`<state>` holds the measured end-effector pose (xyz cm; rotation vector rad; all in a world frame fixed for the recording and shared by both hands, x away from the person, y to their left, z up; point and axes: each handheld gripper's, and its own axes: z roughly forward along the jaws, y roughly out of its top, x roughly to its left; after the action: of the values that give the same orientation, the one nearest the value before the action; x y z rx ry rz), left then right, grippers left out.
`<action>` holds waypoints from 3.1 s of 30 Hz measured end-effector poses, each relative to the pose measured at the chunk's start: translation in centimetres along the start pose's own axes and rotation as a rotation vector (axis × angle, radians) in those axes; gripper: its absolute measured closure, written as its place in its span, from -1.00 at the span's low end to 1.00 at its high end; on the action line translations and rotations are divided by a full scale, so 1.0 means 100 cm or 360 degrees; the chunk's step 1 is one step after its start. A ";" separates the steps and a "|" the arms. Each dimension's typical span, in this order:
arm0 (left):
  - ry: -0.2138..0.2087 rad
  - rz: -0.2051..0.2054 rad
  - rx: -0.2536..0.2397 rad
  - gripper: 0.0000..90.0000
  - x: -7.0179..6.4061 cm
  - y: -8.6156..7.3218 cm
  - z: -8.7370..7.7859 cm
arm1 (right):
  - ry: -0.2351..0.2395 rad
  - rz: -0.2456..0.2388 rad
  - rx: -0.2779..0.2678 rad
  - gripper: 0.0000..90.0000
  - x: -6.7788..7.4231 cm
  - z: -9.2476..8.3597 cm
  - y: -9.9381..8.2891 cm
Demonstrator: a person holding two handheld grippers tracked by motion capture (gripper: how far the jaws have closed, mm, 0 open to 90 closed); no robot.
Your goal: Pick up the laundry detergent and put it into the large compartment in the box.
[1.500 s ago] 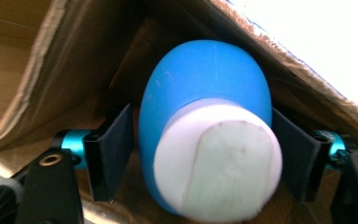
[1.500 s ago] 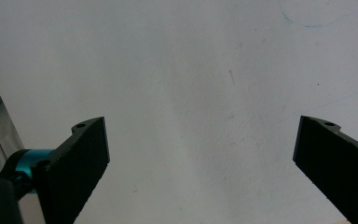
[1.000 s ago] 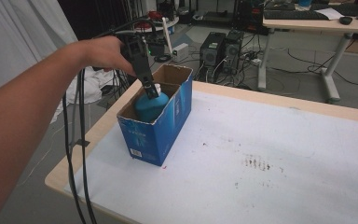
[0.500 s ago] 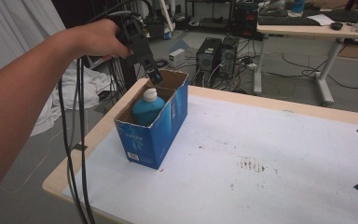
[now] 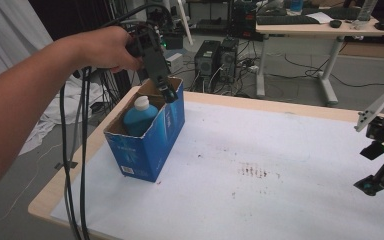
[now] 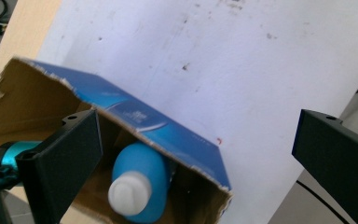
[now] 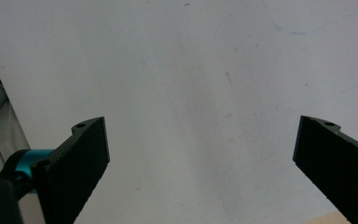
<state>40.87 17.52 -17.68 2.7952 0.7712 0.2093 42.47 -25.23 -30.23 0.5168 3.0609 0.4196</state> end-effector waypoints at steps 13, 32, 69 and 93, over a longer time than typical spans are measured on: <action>-0.0022 0.0008 0.0020 -0.96 -0.016 0.039 0.006 | -0.0006 0.0000 -0.0017 -0.94 0.002 -0.002 -0.001; -0.0069 0.0038 0.0001 -0.96 -0.025 0.087 0.045 | -0.0009 -0.0006 -0.0018 -0.94 0.002 0.000 0.003; -0.0187 0.0213 0.0057 -0.96 -0.051 0.130 0.121 | 0.0000 0.0005 -0.0007 -0.94 0.000 0.003 0.002; -0.0225 0.0199 0.0064 -0.96 -0.053 0.126 0.134 | 0.0013 0.0005 -0.0015 -0.94 -0.001 0.008 0.001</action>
<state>45.11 1.75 -27.70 2.8610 0.5750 0.0174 42.62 -24.96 -30.99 0.5212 3.0648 0.4366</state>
